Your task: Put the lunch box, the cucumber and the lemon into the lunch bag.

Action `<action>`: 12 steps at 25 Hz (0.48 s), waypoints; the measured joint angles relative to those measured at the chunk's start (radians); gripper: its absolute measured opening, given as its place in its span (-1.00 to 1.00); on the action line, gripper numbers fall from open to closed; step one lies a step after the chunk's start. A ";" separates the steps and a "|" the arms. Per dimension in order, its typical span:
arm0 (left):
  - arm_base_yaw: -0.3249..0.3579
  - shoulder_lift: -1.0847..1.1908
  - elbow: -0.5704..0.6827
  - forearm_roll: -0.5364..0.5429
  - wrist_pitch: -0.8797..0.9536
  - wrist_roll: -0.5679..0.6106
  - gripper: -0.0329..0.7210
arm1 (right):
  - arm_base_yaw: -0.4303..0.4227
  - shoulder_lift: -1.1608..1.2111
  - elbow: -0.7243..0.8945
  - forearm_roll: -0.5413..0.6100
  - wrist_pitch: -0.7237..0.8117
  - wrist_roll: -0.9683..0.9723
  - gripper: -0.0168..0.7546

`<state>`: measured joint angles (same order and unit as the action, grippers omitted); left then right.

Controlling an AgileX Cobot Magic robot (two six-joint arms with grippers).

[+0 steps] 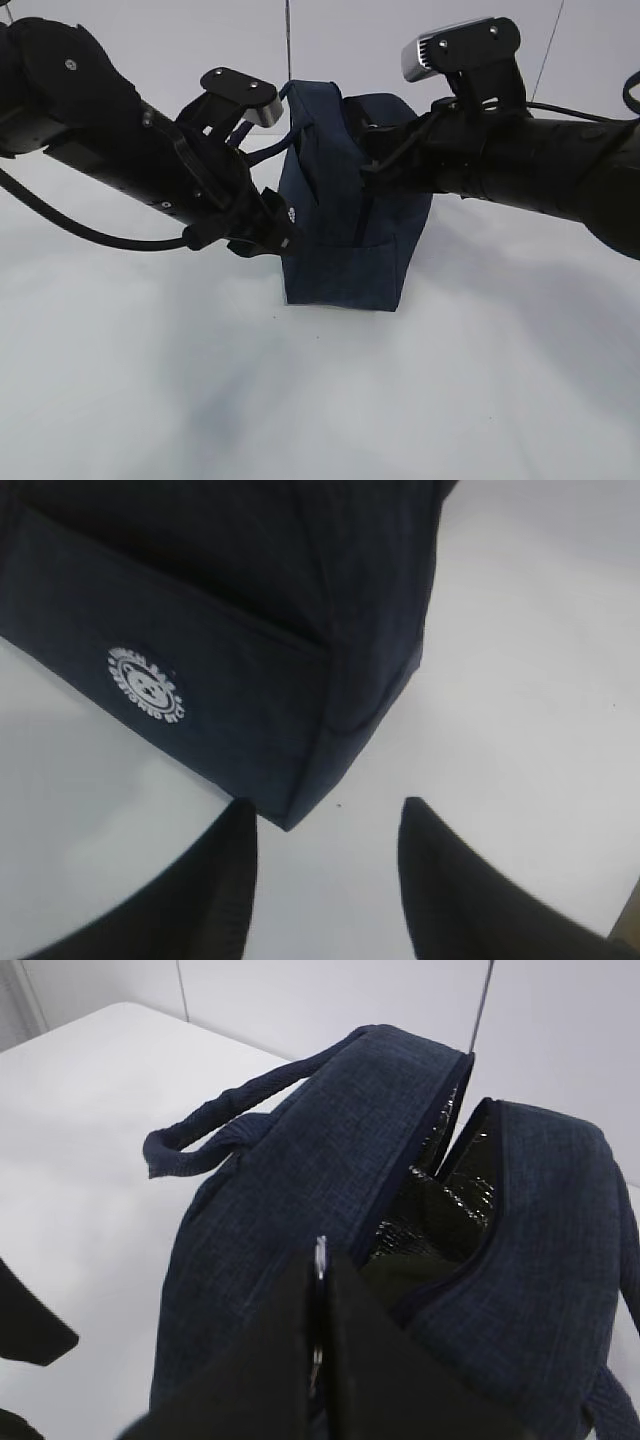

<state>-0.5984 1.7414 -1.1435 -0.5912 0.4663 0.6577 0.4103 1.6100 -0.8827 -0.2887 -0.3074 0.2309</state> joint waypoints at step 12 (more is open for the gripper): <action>-0.040 0.075 0.000 -0.048 -0.098 0.000 0.19 | 0.000 0.000 0.000 0.097 0.004 0.001 -0.91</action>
<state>-0.6382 1.8162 -1.1435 -0.6397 0.3685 0.6582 0.4103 1.6100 -0.8827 -0.1918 -0.3036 0.2324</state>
